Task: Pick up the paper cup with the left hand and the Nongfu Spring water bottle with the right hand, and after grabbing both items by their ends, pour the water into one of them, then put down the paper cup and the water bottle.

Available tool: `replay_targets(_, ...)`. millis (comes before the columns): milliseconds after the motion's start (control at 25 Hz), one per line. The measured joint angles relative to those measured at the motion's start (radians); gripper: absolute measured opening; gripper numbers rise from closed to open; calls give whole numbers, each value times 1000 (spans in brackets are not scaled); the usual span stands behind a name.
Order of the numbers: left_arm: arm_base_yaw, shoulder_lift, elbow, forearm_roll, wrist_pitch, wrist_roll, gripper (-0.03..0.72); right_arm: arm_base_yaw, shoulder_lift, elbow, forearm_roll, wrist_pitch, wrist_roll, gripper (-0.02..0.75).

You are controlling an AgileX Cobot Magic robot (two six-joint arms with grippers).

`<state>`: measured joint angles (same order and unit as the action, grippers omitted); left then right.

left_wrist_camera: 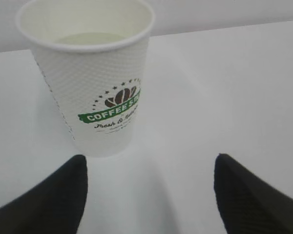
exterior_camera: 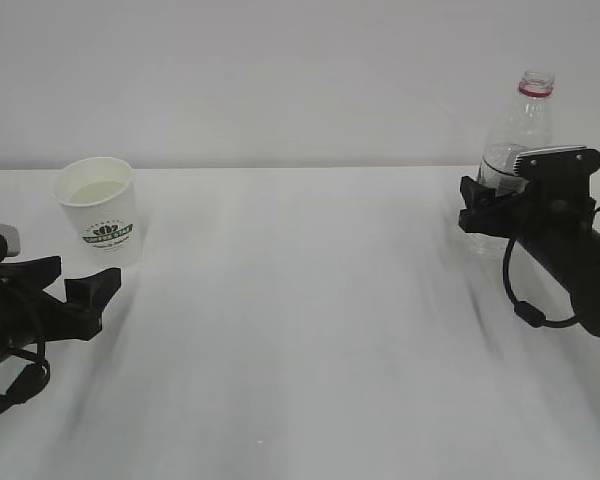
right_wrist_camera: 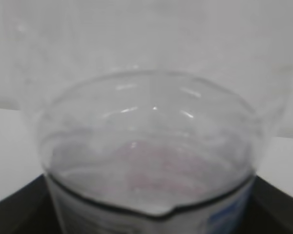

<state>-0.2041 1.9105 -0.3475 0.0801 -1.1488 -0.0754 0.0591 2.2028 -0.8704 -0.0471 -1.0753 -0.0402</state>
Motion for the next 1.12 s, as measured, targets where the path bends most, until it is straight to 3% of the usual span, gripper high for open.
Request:
replay_targets(560,0,0,0,1,0,0,587,0,-23,69,-9,-56,20,607)
replay_targets(1120,0,0,0,1,0,0,587,0,-119,238,-38,-63,21,595)
